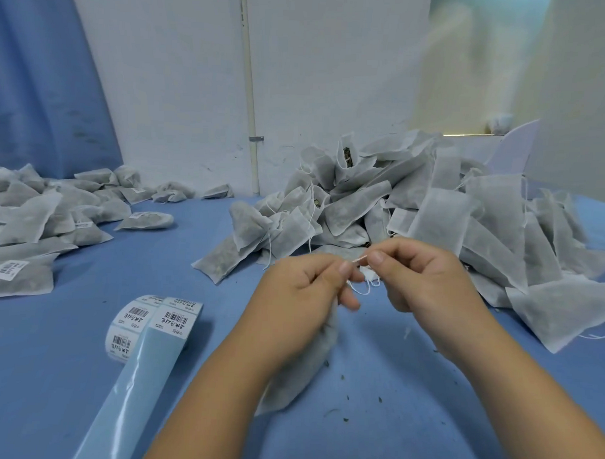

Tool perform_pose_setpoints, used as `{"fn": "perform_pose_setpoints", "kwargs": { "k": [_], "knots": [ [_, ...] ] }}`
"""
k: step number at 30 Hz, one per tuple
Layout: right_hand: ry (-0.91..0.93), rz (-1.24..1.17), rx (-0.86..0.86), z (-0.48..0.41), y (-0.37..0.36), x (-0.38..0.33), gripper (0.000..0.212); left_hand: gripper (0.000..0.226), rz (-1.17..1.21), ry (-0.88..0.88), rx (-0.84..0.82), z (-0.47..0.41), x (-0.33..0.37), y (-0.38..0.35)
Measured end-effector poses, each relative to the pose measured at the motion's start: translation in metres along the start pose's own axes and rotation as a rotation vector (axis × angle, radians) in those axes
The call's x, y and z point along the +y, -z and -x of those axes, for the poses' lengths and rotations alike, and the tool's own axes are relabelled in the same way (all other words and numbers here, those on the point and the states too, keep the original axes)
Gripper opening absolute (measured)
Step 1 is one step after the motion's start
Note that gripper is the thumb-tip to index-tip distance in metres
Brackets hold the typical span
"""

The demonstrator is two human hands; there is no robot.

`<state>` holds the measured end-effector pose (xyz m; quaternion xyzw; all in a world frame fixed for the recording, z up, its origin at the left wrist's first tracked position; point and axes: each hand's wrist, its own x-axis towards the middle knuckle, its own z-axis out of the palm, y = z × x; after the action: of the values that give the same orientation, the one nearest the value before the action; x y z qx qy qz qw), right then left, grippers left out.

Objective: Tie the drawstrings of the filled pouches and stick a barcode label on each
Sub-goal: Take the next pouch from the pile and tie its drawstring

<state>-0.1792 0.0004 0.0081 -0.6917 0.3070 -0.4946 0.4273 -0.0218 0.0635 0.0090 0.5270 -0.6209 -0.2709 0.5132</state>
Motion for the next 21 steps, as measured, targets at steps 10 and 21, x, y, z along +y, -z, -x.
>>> {"fn": "perform_pose_setpoints", "kwargs": {
  "k": [10,21],
  "knots": [
    [0.106,0.040,0.089,0.001,-0.004,0.001,0.016,0.036,0.157,0.171,-0.222,0.000,0.005,0.003],
    [0.117,0.077,0.061,0.003,-0.016,0.007,0.021,0.025,0.505,0.017,-0.111,-0.002,-0.001,0.001]
  ]
}}
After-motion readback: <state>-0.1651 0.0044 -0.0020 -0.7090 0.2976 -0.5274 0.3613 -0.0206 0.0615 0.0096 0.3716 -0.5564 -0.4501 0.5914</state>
